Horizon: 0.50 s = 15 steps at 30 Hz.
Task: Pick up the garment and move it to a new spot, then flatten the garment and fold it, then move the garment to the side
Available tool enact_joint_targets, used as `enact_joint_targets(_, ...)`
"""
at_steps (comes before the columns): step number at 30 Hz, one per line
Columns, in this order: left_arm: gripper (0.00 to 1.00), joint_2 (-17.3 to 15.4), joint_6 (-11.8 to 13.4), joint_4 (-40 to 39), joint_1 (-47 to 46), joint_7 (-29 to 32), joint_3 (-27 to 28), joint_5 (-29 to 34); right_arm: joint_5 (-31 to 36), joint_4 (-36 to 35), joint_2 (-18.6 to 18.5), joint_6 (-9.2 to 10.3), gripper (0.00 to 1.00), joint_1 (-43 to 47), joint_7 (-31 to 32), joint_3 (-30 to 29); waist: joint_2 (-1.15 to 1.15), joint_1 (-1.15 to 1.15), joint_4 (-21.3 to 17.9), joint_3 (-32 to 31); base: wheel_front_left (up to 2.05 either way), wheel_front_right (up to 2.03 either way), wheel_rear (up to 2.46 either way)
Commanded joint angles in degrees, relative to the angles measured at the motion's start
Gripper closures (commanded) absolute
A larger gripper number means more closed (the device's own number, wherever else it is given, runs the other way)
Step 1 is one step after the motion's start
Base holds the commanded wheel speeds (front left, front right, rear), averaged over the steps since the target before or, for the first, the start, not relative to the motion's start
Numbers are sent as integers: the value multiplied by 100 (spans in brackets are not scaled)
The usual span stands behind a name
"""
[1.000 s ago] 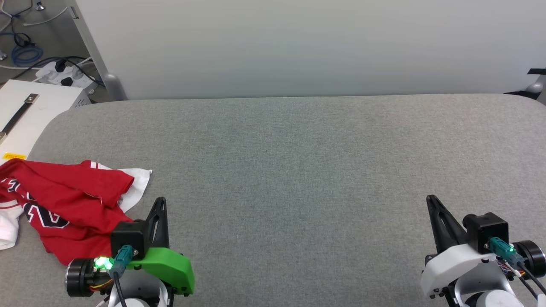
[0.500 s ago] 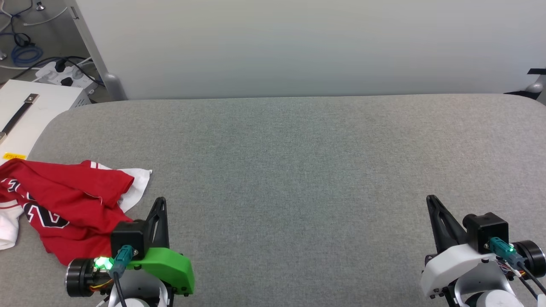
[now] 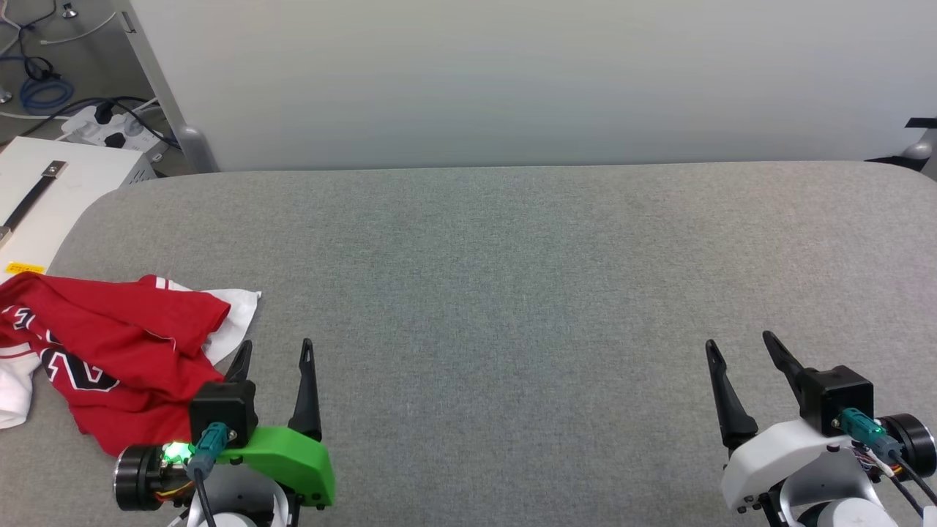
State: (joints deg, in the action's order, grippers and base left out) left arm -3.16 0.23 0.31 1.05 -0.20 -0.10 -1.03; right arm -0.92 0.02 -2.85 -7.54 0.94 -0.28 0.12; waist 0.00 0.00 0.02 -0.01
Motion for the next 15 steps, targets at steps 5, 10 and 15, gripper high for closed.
enact_joint_targets(5, 0, 3, -33, 43, -25, -118, -38, -83, -142, 73, 0, 1, 0, -14, -119, 11, 0, 0, 3, -8, 0, 0, 0)
enact_joint_targets(10, 0, 4, -50, 73, -32, -178, -58, -131, -255, 97, 0, 1, 0, -13, -182, 9, 0, 0, 4, -20, 0, 0, 0)
enact_joint_targets(15, 0, 5, -64, 100, -39, -236, -71, -173, -362, 94, 0, 1, 0, 0, -240, 0, 0, 0, 7, -33, 0, 0, 0)
